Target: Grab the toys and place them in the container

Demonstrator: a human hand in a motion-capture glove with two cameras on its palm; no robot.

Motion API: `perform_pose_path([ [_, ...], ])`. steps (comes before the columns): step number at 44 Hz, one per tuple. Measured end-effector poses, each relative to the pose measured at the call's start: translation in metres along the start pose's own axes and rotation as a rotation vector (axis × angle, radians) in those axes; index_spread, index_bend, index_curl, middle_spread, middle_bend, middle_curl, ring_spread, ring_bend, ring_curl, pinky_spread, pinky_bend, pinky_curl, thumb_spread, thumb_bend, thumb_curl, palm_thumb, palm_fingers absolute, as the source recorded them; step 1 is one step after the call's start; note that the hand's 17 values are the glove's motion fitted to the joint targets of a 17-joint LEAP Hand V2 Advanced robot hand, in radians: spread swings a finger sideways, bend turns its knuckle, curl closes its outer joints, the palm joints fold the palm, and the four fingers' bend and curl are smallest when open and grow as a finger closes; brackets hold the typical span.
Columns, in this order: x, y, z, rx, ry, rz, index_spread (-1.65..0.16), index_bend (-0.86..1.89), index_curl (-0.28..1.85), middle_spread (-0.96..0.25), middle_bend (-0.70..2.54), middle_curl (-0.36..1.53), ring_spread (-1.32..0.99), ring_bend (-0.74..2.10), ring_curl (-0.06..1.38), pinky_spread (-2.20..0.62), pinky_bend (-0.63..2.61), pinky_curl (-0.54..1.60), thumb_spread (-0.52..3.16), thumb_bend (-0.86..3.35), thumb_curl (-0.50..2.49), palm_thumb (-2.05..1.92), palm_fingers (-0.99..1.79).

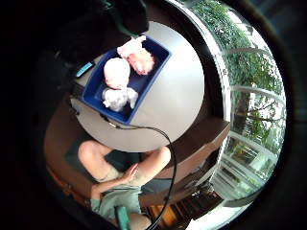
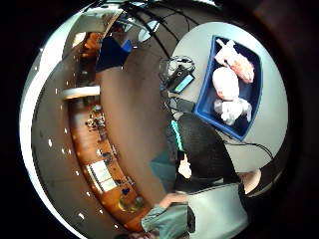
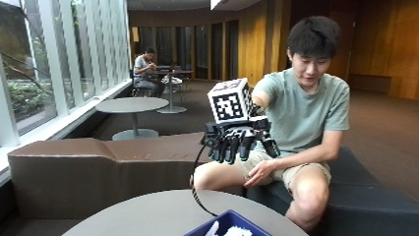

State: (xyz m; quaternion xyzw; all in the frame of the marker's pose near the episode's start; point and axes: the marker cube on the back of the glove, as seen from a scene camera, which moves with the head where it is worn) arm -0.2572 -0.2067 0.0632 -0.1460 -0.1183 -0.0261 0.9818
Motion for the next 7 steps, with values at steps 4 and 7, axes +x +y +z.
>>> perform_pose_path([
  [4,-0.0058,0.0023,0.0028,0.015,0.024,-0.041,-0.19,0.12,0.49,0.01,0.18,0.47,-0.03,0.41,0.44,0.05,0.89,0.44,1.34,-0.01,0.43,0.04,-0.13],
  [7,-0.0075,0.0015,0.0058,0.038,0.038,-0.051,-0.19,0.13,0.47,0.01,0.18,0.47,-0.03,0.39,0.43,0.05,0.88,0.43,1.35,-0.01,0.42,0.04,-0.12],
])
